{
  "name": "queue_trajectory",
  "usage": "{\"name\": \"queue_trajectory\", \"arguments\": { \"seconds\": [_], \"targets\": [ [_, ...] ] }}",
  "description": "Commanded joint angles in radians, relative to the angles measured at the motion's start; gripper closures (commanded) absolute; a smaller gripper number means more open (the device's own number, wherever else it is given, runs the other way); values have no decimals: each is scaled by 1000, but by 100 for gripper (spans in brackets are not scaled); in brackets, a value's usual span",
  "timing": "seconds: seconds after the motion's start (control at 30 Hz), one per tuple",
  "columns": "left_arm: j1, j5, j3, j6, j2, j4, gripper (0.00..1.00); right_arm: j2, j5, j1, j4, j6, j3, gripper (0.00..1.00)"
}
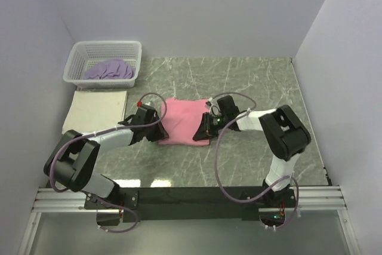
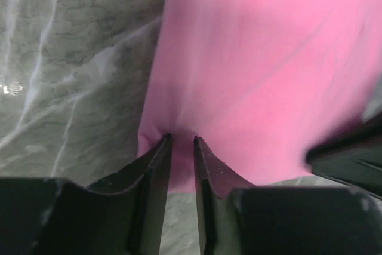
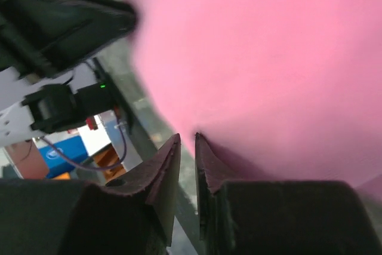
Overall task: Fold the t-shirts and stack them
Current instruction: Fold the tshirt
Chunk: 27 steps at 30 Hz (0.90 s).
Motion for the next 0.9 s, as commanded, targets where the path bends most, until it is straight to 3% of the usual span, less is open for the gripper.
{"name": "queue_trajectory", "arguments": {
  "seconds": [0.0, 0.27, 0.37, 0.5, 0.63, 0.8, 0.87],
  "targets": [
    [-3, 26, -33, -69, 38, 101, 71, 112, 21, -16, -16, -30, 6, 78],
    [-12, 55, -151, -187, 46, 164, 80, 153, 30, -169, 51, 3, -106, 86],
    [-108, 6, -135, -199, -17, 123, 77, 68, 58, -197, -50, -89, -80, 86],
    [-184, -77, -75, -207, -99, -3, 59, -98, 107, -197, -133, -154, -52, 84],
    [-190, -155, -65, -221, -236, -57, 39, -200, 286, -197, -217, -206, -25, 74],
    [-190, -278, -55, -206, -317, -153, 17, -214, 420, -197, -304, -303, 52, 57],
    [-190, -299, -64, -206, -320, -155, 16, -177, 429, -196, -314, -317, 78, 52]
  ]
}}
